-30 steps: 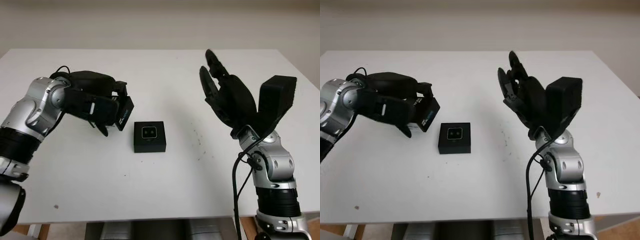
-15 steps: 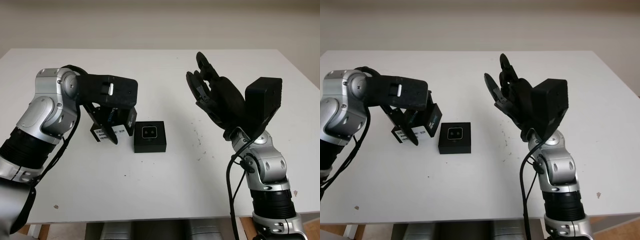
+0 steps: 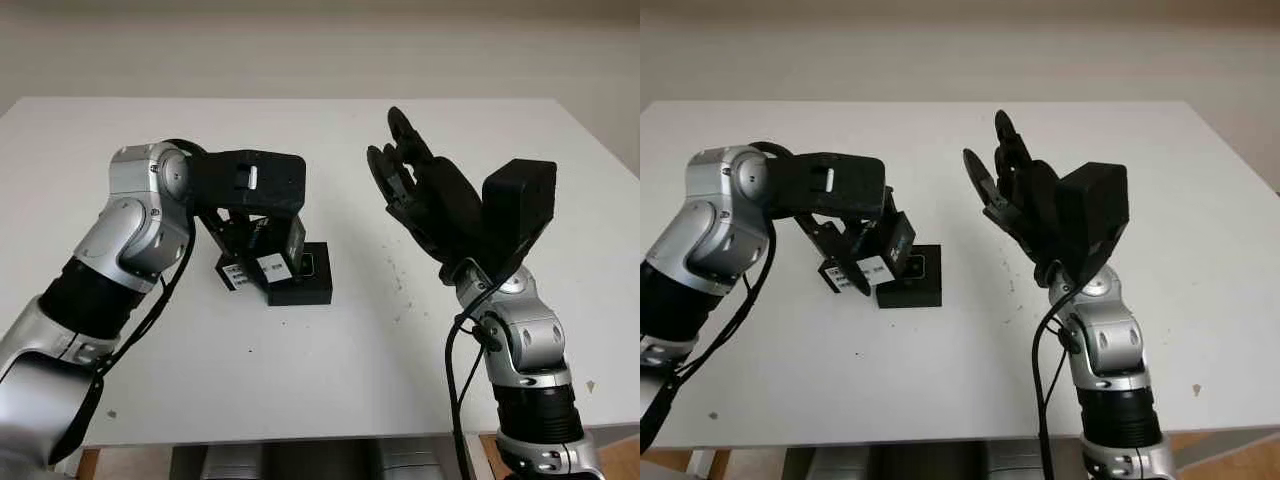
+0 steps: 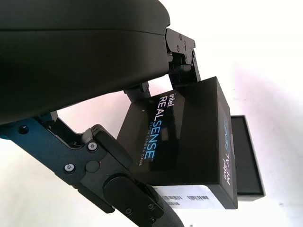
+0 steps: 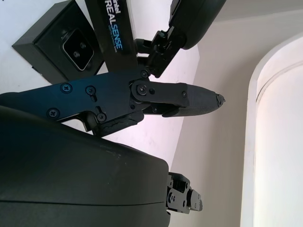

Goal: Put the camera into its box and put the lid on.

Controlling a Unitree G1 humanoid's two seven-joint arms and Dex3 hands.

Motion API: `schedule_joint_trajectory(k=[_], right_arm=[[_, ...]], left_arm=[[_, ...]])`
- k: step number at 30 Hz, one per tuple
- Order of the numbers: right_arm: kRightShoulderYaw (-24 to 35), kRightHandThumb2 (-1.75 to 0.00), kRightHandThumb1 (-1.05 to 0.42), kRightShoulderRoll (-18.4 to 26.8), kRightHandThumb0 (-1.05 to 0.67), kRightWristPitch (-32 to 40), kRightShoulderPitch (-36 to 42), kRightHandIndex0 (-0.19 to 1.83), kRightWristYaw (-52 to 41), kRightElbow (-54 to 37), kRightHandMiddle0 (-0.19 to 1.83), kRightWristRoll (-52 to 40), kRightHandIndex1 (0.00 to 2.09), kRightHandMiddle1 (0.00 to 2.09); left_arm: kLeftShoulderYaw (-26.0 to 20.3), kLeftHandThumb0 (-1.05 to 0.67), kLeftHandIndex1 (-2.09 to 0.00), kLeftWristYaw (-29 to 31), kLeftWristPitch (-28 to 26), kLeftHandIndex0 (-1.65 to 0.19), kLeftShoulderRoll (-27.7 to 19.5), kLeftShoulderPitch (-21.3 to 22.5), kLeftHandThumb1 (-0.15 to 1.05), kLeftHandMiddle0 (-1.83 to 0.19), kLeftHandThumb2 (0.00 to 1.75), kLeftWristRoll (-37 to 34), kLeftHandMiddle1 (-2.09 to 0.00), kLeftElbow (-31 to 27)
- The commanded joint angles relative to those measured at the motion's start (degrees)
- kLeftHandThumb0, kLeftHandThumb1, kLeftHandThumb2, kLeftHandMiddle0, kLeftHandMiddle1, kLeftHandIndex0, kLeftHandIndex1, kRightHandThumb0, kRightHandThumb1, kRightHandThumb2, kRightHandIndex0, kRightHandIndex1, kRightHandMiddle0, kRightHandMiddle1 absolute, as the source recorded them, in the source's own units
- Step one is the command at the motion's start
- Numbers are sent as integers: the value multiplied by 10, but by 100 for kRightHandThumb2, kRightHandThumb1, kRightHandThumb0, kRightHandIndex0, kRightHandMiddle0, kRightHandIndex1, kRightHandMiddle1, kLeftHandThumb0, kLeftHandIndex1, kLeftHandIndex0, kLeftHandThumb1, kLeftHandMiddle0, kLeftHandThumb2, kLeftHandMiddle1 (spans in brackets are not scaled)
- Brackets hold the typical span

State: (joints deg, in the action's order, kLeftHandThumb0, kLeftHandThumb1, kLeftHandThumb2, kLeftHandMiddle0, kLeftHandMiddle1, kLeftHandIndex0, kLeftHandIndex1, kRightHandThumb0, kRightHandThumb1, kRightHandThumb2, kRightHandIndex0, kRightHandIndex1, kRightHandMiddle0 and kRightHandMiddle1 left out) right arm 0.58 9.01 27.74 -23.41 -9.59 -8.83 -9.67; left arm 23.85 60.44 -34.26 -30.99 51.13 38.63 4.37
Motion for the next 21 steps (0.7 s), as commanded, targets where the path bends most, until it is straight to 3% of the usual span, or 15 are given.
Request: schedule_joint_trajectory(k=[1, 6, 7, 8, 10, 15, 21], right_arm=[[3, -42, -105, -3, -67, -10, 3, -19, 1, -10, -18, 0, 2, 4], [8, -40, -105, 0, -68, -24, 11, -19, -10, -4, -19, -6, 0, 3], [9, -40, -105, 1, -68, -23, 12, -19, -11, -4, -19, -7, 0, 3], [10, -39, -105, 1, -69, -23, 12, -19, -12, -4, -19, -7, 0, 3], [11, -39, -105, 0, -68, -24, 11, -19, -11, -5, -19, -7, 0, 4], [13, -40, -105, -2, -69, -26, 9, -19, -17, -5, -19, -12, 0, 3], [12, -40, -105, -4, -68, -28, 13, -19, -17, -4, -19, -13, 0, 4]], left_arm=[[6, -34, -188, -14, -1, -30, 9, 13, 105, -48, 18, 0, -207, 3], [16, -33, -191, -43, -36, -23, 37, 19, 105, -46, 19, 9, -209, 22], [17, -32, -190, -48, -54, -17, 47, 22, 105, -54, 17, 11, -209, 26], [19, -31, -186, -54, -64, 0, 54, 25, 105, -57, 16, 14, -209, 29], [25, -31, -192, -62, -68, 12, 60, 29, 105, -61, 16, 14, -209, 33], [39, -30, -203, -75, -49, 4, 60, 32, 105, -73, 16, 18, -209, 38], [37, -29, -200, -88, -41, 2, 62, 27, 105, -68, 16, 14, -209, 47]])
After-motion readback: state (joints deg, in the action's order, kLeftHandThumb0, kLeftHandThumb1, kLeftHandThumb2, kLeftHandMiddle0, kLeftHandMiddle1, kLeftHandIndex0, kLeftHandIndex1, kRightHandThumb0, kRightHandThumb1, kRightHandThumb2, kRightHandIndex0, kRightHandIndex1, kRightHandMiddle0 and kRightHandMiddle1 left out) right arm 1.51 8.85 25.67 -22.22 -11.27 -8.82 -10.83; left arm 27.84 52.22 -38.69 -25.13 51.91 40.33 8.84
